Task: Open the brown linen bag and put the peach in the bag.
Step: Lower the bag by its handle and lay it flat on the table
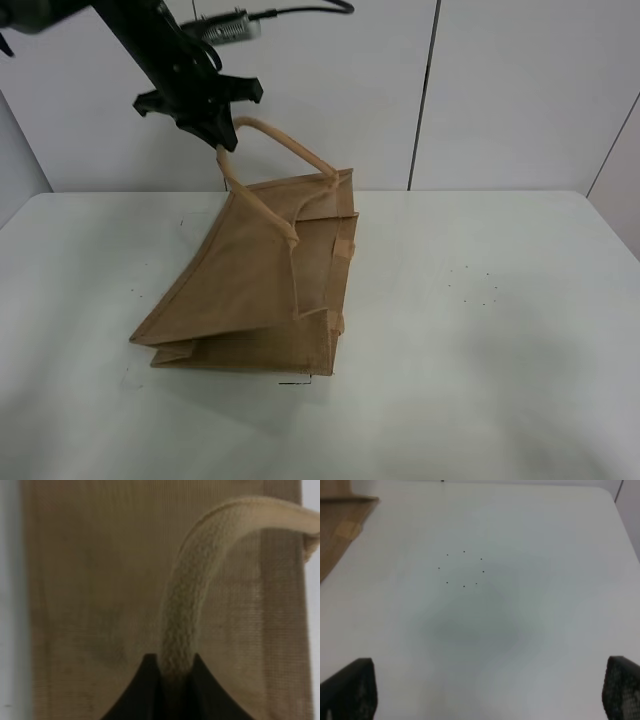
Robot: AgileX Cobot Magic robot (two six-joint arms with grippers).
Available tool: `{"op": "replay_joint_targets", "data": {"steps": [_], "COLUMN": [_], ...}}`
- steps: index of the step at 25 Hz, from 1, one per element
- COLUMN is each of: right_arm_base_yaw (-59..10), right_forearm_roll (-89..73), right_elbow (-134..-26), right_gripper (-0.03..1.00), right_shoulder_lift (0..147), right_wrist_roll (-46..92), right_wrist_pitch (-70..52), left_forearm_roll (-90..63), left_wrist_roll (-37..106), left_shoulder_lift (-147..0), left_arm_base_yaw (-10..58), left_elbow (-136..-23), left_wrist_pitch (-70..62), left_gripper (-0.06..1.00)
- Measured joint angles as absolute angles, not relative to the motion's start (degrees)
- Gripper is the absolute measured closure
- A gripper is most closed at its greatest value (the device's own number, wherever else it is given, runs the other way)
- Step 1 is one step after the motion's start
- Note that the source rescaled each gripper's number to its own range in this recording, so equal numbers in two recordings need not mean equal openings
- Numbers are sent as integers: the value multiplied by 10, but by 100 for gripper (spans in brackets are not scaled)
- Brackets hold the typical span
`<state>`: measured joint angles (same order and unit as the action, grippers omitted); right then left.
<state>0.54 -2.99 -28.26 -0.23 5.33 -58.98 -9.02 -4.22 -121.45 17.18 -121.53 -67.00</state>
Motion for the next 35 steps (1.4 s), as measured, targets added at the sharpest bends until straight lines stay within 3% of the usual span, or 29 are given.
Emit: {"op": "replay_joint_targets", "data": {"steps": [9, 11, 13, 15, 18, 28, 35], "right_arm_base_yaw": [5, 5, 5, 5, 5, 5, 5], "right_forearm_roll": [-30, -30, -30, -30, -30, -30, -30], "right_elbow": [-283, -283, -283, -283, -283, -283, -283], "right_gripper": [-3, -3, -3, -3, -3, -3, -3], "right_shoulder_lift": [-2, -2, -2, -2, -2, -2, -2], "right_wrist_roll": [53, 53, 53, 53, 53, 53, 53], "right_wrist_pitch": [-590, -590, -590, -590, -590, -590, -590], "left_forearm_roll": [-107, -107, -107, -107, -107, 14, 22], "left_wrist_roll": [-25, -23, -21, -21, -21, -34, -37], "left_shoulder_lift": [-1324, -1329, -1328, -1327, -1327, -1307, -1307], "left_arm_base_yaw": [172, 172, 172, 172, 172, 163, 83], "left_elbow": [-1215, -1215, -1215, -1215, -1215, -1215, -1215], "left_wrist_pitch": [-669, -669, -669, -669, -669, -669, -669], "left_gripper": [91, 74, 41, 15, -1, -5, -5]}}
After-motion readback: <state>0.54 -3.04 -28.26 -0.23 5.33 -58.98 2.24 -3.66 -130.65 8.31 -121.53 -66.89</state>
